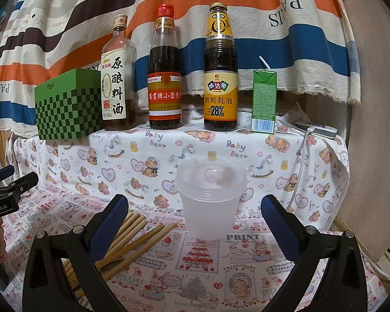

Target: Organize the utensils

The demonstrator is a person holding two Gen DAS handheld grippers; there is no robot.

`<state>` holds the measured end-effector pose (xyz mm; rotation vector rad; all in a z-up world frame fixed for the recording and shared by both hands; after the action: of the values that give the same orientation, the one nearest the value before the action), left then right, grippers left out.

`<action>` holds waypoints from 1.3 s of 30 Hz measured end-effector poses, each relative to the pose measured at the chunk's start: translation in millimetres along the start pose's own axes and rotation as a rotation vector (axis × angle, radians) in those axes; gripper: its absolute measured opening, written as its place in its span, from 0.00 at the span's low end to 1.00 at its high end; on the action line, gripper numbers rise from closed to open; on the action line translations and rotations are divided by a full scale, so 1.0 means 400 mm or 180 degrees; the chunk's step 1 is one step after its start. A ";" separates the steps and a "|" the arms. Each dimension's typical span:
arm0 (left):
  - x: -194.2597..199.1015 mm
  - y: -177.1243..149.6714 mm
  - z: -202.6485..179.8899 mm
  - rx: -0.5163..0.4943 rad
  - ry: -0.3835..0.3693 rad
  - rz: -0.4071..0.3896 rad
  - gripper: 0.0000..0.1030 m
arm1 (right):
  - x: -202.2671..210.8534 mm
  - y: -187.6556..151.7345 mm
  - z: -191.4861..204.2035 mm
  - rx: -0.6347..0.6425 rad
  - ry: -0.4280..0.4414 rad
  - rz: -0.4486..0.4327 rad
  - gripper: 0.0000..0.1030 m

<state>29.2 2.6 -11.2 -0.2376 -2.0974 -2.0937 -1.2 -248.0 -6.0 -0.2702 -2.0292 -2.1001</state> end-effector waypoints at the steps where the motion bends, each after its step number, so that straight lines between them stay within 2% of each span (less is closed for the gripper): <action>1: -0.002 -0.001 0.003 0.0000 0.0003 0.0004 1.00 | 0.000 0.000 0.000 -0.0001 -0.0001 0.0000 1.00; 34: 0.003 0.000 -0.017 -0.0086 -0.0039 0.0010 1.00 | -0.002 -0.002 0.003 0.0020 0.0003 0.0015 1.00; 39: -0.001 -0.002 -0.019 -0.0095 -0.0034 0.0067 1.00 | 0.000 -0.003 0.000 0.0025 0.0102 0.0007 1.00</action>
<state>29.5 -4.8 -12.0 -0.2743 -2.0617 -2.1175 -1.4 -247.9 -7.1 -0.2357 -2.0178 -2.0811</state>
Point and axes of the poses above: each gripper's, at about its wrist camera, not at the fingertips, and x roughly against the way its jaws point, z to its left, y to its top, the point moved 3 cm from there along -x, roughly the way its jaws point, and after that the axes turned 4 degrees about -z, right-handed, at the moved point
